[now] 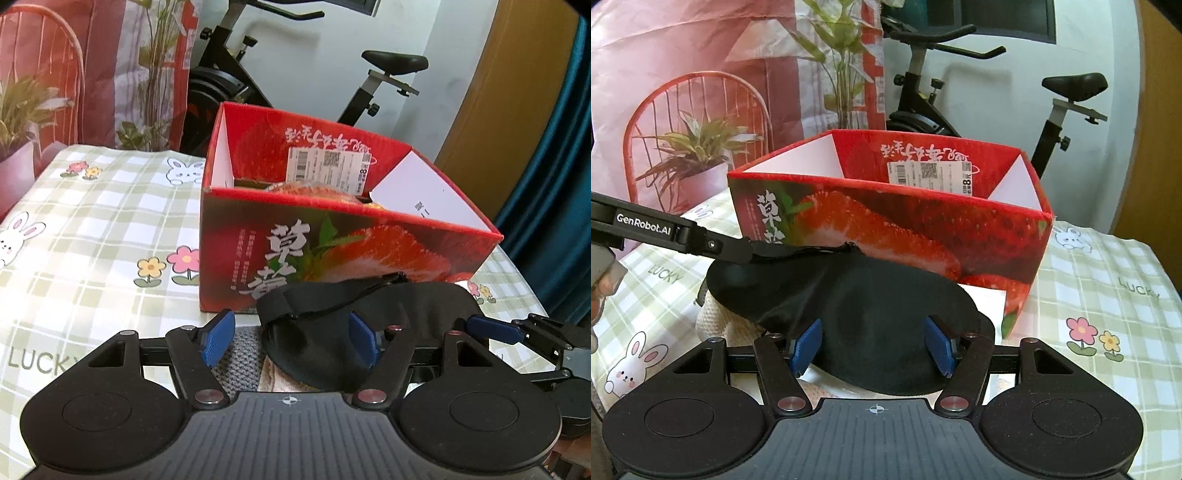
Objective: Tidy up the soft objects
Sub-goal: 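Grasp the black eye mask with the left tool while the right tool grasps it too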
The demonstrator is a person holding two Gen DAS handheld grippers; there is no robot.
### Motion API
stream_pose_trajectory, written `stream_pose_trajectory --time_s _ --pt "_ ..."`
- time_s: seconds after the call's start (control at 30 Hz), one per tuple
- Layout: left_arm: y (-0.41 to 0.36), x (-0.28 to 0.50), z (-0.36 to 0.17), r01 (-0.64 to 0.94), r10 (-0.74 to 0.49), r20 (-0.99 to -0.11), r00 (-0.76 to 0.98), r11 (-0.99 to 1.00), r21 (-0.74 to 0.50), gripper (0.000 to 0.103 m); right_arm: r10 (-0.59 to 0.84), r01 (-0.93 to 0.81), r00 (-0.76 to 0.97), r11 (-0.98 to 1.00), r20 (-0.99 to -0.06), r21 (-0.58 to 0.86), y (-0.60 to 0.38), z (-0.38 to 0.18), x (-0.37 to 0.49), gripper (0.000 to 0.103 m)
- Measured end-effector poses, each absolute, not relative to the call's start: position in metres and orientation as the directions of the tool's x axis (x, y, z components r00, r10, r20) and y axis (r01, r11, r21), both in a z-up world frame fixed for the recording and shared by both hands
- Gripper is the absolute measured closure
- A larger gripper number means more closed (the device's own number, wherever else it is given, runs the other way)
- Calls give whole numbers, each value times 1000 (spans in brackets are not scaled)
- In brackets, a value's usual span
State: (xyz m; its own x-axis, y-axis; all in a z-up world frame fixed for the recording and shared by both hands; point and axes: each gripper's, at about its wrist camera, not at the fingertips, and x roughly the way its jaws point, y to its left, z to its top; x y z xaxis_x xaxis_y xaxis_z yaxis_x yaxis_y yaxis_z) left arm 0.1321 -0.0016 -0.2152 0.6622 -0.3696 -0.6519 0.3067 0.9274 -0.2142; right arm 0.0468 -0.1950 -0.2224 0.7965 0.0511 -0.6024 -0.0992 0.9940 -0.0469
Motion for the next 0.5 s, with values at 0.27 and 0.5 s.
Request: stream_pose_trajectory --time_s 0.27,0.5 --pt "-9 133 -223 327 -387 -654 650 919 -219 46 50 -100 798 994 -601 -51 -193 -224 48 45" --pt "-1 129 -221 317 -375 -636 674 925 -209 86 52 -103 801 993 -596 -51 -190 -222 45 45"
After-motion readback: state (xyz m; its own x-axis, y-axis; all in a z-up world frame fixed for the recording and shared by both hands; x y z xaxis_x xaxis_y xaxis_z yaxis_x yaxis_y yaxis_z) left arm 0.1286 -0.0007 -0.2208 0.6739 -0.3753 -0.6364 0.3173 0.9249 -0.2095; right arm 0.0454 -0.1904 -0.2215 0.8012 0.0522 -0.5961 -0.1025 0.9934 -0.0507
